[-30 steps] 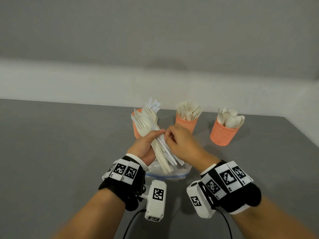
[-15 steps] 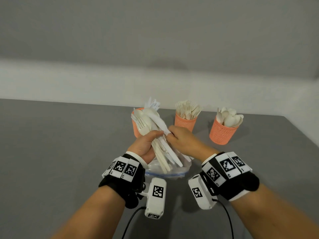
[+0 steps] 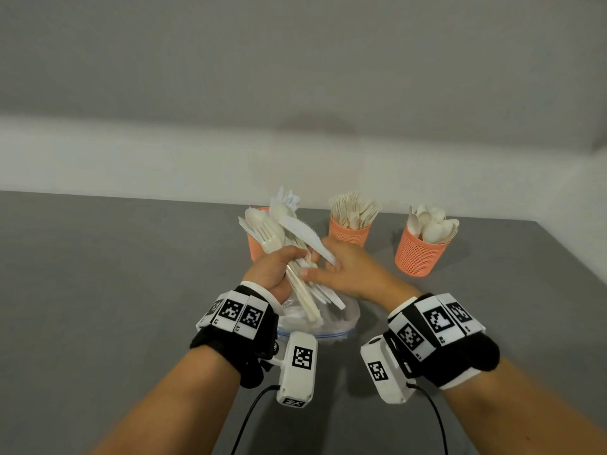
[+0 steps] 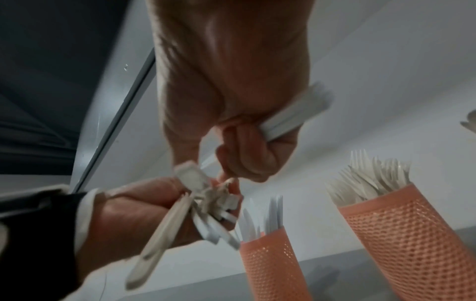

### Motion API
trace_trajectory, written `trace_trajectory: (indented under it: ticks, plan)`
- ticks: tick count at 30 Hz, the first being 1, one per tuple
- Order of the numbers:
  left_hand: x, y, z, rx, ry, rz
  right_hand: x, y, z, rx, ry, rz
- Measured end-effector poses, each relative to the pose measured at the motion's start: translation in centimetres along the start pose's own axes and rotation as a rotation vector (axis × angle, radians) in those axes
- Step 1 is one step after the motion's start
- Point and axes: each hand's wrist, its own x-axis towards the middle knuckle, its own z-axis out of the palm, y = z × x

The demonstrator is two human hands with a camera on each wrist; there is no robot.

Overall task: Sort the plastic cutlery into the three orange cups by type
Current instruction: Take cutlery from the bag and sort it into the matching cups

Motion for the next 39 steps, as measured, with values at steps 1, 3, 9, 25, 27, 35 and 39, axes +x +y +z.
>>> trace_trajectory:
  ticks: [1, 3, 9, 25, 27, 35, 39]
  plan:
    - [0.0, 0.1, 0.0, 0.009, -0.013, 0.001, 0.0, 0.3, 0.0, -0.013, -0.03, -0.002]
    - [0.0, 0.2, 0.1, 0.01, -0.037, 0.015, 0.1, 0.5, -0.1, -0.02, -0.044, -0.006]
    - [0.9, 0.1, -0.7, -0.058, 0.041, 0.029, 0.6, 0.4, 0.0, -0.154, -0.104, -0.01]
    - [1.8, 3.2, -5.3, -0.231, 0.285, 0.123, 2.7, 1.7, 0.4, -0.152, -0.429, 0.012]
    - [1.7, 4.0, -6.7, -0.255, 0.358, 0.156, 3.1, 1.8, -0.9, -0.079, -0.452, 0.063]
    - [1.5, 5.3, -8.2, -0.209, 0.244, 0.222, 11.0, -0.2, 1.4, 0.741, 0.163, -0.049]
    - [1.6, 5.8, -8.9, -0.172, 0.225, 0.245, 14.4, -0.1, 5.1, 0.832, 0.398, -0.022]
